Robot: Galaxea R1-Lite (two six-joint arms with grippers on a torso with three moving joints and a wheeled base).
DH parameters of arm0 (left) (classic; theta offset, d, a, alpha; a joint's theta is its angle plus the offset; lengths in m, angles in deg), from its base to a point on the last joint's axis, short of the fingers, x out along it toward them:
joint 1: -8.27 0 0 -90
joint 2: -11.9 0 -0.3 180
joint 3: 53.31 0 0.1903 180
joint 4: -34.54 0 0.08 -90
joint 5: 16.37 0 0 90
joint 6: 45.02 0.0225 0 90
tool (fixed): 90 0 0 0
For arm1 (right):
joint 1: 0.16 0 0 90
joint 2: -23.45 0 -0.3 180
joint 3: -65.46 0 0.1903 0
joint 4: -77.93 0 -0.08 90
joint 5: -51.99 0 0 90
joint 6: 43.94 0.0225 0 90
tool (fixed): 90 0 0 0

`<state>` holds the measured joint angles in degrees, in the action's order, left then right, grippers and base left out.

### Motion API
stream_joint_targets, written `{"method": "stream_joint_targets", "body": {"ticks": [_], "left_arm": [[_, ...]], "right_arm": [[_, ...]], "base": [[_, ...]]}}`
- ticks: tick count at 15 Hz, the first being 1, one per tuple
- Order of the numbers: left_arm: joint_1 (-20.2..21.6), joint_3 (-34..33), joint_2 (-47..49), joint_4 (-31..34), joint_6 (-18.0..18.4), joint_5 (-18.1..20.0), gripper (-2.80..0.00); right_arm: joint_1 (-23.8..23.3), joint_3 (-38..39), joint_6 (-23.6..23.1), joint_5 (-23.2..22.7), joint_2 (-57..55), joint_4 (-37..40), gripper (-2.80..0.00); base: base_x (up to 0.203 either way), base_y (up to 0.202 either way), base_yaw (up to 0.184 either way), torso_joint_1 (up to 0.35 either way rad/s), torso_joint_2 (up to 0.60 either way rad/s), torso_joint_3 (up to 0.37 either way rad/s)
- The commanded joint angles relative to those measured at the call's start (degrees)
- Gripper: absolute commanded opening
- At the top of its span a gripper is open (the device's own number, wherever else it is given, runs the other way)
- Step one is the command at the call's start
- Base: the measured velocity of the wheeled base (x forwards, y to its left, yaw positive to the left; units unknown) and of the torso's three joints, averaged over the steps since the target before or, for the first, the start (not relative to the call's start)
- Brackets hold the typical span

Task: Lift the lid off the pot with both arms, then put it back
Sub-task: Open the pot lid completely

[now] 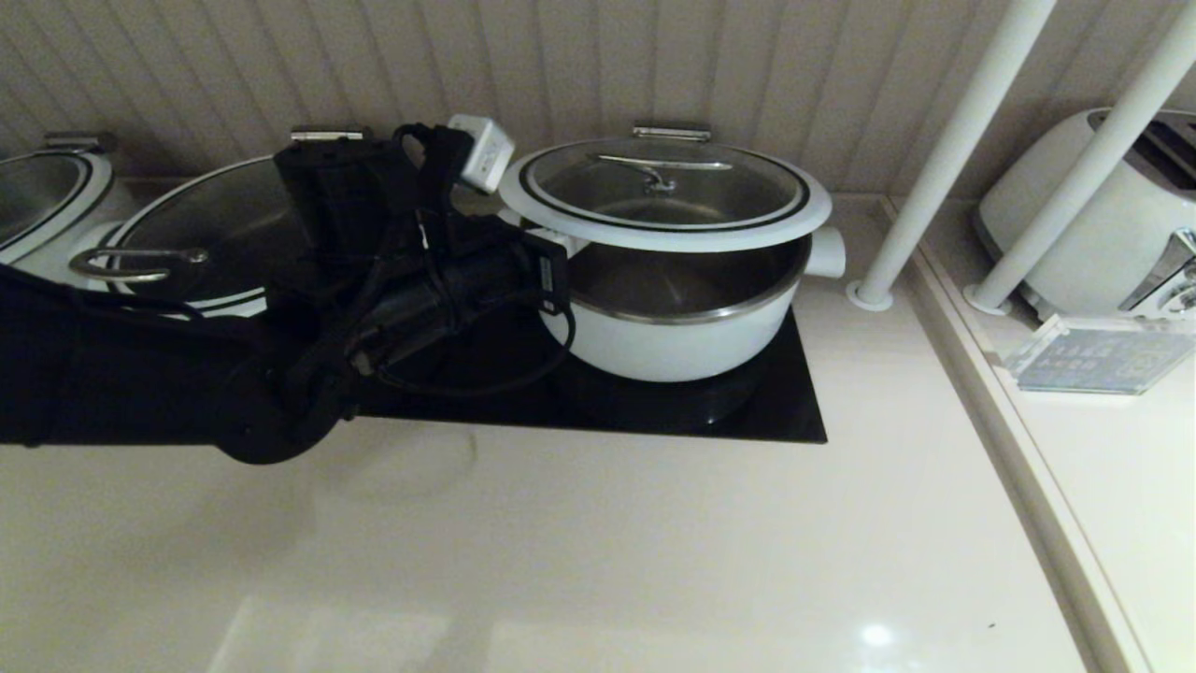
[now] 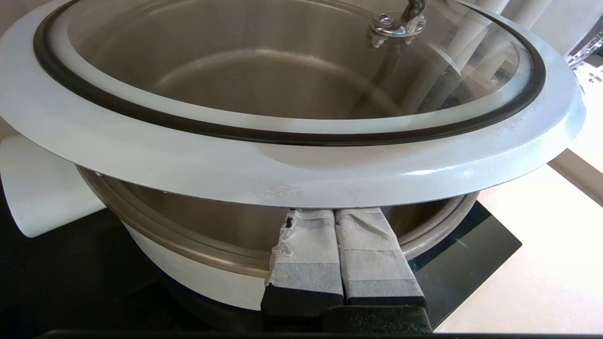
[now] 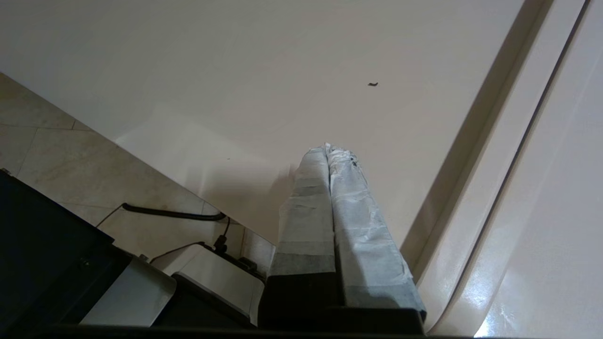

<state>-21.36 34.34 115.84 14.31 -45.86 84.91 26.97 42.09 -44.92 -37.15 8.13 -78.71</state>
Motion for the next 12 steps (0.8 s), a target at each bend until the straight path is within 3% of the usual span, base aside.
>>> {"method": "stream_joint_targets", "body": {"ticks": [1,5,8,12], "left_arm": [[-0.08,0.05,0.04,-0.26,-0.04,0.06,-2.80],[0.00,0.07,0.49,-0.41,-0.04,0.06,-2.80],[0.00,0.35,0.74,-0.35,0.05,0.06,-2.80],[0.00,0.32,0.75,-0.35,-0.04,0.06,-2.80]], "right_arm": [[0.07,0.00,0.06,0.01,-0.41,-0.08,-2.80],[-1.63,0.00,0.18,0.01,-0.41,-0.08,-2.80],[-12.00,0.00,0.32,0.01,-0.34,-0.08,-2.80],[-14.50,0.00,0.36,0.01,-0.41,-0.05,-2.80]], "base": [[0.000,0.000,0.000,0.000,0.00,0.000],[0.000,0.000,0.000,0.000,0.00,0.000],[0.000,0.000,0.000,0.000,0.00,0.000],[0.000,0.000,0.000,0.000,0.00,0.000]]}}
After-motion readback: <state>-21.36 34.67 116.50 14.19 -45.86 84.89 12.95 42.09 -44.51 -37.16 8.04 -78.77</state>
